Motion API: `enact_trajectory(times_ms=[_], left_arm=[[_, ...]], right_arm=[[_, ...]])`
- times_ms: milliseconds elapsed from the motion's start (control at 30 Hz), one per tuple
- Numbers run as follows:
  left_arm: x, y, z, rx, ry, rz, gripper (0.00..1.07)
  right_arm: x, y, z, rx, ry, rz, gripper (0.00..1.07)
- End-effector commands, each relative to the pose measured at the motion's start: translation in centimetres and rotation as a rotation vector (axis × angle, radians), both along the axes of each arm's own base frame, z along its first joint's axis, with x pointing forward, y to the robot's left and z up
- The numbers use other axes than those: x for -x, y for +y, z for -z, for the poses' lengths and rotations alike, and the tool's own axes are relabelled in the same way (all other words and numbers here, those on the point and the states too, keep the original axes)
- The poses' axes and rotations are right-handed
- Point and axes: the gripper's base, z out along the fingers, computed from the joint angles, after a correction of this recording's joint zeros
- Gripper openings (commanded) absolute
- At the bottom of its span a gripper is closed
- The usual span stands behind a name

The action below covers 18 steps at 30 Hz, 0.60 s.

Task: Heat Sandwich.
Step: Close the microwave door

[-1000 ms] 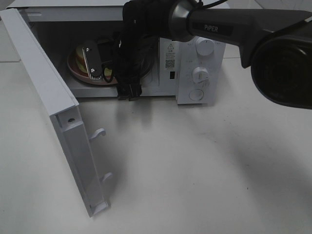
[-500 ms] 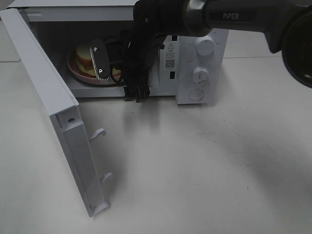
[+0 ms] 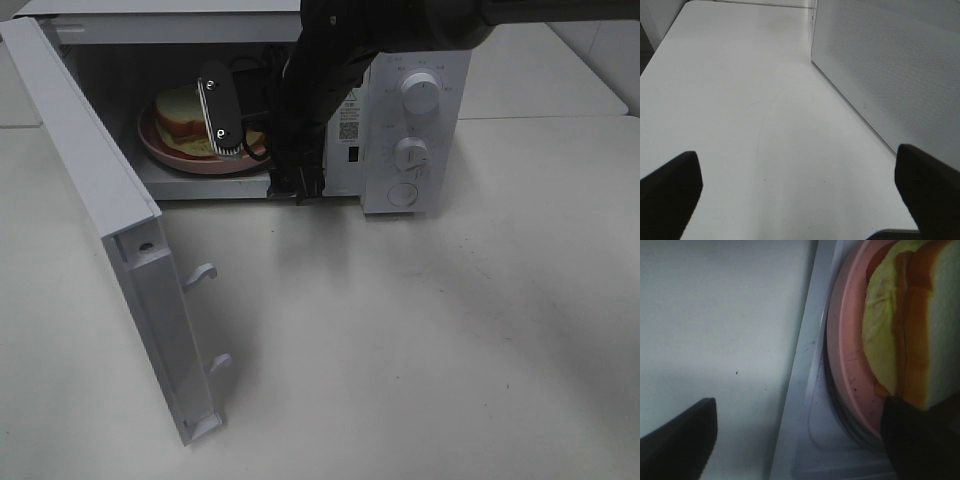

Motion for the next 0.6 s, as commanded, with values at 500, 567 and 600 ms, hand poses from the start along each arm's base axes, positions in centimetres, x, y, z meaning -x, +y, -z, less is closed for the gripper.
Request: enact_trajectory(times_ms=[500, 567, 600], left_arm=[[0.2, 0.0, 0.0, 0.004, -0.025, 0.006, 0.98], [0.2, 0.0, 0.0, 0.004, -0.025, 0.006, 0.98], [0.2, 0.0, 0.0, 0.004, -0.025, 0.006, 0.98]], right_arm=[[5.5, -4.0, -1.7, -0.010, 0.008, 0.017, 0.76], [6.5, -4.8, -2.0, -0.019, 0.027, 0.047, 0.76], [6.9, -5.0, -2.0, -0.024, 0.034, 0.059, 0.76]])
